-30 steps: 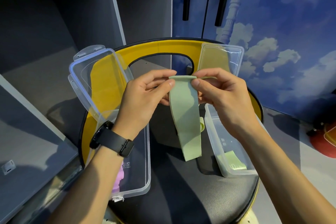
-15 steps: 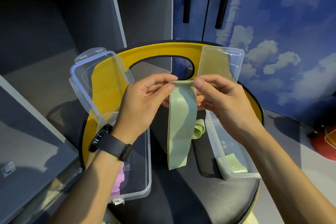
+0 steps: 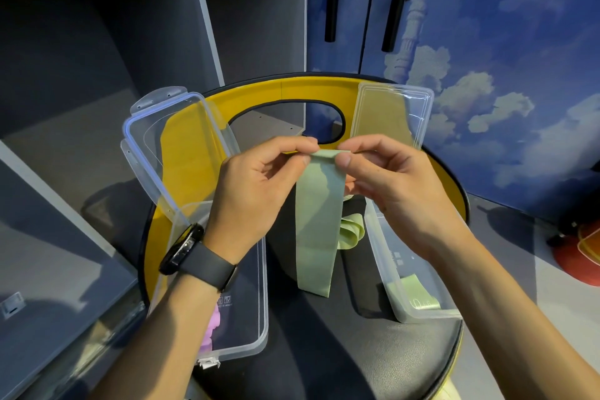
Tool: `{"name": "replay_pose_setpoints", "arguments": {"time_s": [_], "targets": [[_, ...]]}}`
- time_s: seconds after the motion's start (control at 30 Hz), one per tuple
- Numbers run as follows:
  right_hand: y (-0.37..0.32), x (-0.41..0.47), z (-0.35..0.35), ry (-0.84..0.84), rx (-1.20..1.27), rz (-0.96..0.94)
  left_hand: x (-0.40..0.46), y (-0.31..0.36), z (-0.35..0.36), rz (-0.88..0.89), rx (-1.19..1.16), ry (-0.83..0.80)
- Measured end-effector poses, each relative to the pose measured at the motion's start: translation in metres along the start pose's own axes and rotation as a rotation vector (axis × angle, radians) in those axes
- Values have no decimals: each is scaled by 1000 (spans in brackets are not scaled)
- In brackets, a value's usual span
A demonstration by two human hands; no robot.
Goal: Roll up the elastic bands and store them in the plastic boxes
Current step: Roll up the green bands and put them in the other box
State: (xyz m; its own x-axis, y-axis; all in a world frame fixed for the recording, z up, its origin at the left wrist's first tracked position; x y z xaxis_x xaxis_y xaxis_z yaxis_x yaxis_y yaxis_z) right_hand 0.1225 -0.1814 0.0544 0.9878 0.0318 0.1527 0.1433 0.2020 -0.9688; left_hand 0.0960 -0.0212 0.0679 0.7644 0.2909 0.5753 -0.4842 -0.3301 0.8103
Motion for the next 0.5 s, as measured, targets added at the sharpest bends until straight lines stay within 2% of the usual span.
{"name": "replay_pose_setpoints", "arguments": {"time_s": [0.3, 0.5], "targets": [[2, 2, -4, 41, -40, -45, -4, -3, 7, -127, -67, -129], [-1, 1, -4, 40, -52, -73, -3, -9, 6, -204, -73, -103]]}}
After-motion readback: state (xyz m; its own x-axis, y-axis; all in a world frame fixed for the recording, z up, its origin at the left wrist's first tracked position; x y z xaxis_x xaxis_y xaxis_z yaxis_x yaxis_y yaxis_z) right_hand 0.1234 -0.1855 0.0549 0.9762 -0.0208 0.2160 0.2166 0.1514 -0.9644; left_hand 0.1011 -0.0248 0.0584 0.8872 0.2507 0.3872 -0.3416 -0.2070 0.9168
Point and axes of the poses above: each hand's wrist, its own x-axis towards the middle knuckle, its own z-axis out of the palm, y = z × x, the point moved 7 cm from there along x, towards the middle knuckle, and after that the axes turned 14 degrees about y, right-handed, at the moved point
